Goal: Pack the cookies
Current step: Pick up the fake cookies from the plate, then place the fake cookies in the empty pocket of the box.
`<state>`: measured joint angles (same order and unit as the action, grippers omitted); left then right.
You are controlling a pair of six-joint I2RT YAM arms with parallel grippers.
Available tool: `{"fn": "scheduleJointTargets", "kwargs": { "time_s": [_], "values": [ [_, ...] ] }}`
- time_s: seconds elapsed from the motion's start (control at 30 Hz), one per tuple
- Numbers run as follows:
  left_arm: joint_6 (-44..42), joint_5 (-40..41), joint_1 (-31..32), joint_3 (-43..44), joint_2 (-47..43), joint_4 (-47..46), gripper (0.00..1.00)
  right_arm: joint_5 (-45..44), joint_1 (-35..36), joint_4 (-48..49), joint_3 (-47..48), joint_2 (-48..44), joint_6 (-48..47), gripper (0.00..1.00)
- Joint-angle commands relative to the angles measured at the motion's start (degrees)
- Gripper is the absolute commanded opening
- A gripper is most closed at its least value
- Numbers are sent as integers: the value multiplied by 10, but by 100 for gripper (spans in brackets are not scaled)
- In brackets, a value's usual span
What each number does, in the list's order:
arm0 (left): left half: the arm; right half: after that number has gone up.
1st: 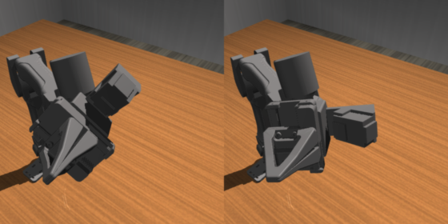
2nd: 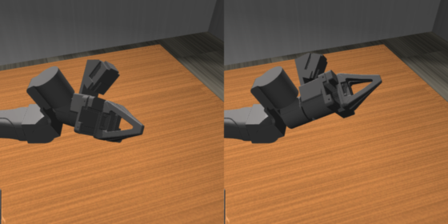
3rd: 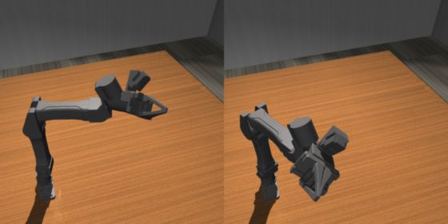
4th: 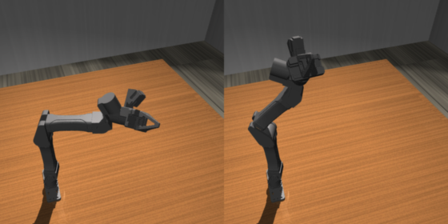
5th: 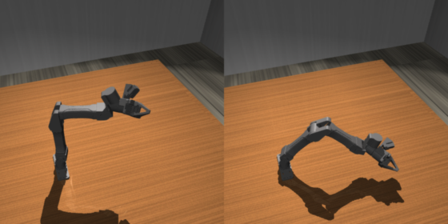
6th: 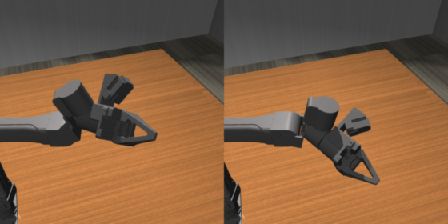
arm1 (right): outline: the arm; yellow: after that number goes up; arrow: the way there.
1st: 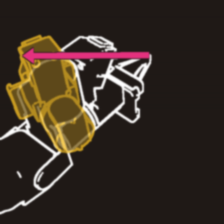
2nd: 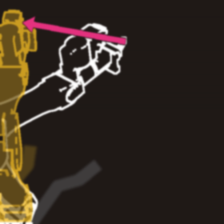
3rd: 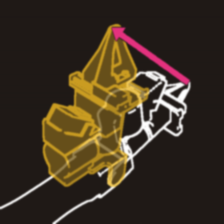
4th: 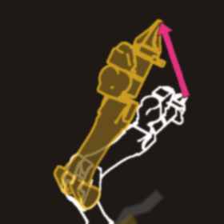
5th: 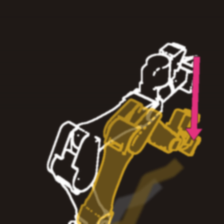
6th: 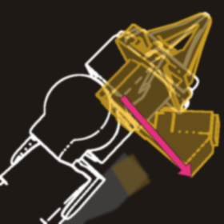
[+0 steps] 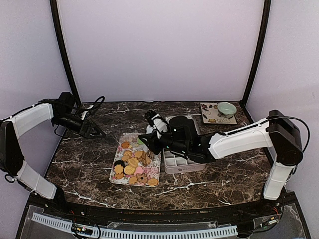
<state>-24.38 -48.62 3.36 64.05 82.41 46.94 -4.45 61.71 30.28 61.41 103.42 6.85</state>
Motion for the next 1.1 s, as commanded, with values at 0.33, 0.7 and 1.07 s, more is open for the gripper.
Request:
{"fn": "scheduleJointTargets", "kwargs": {
  "time_s": [0.33,0.7,1.07],
  "values": [
    [-3,-5,-3,10,-5,13,98,-22,5,-15,31,-22,-10,22],
    [-3,-4,-4,11,-4,13,97,-63,-36,-65,10,-143,-32,17],
    [-1,-6,-3,4,-5,7,97,-83,-100,-81,-76,-218,-37,17]
  ]
}}
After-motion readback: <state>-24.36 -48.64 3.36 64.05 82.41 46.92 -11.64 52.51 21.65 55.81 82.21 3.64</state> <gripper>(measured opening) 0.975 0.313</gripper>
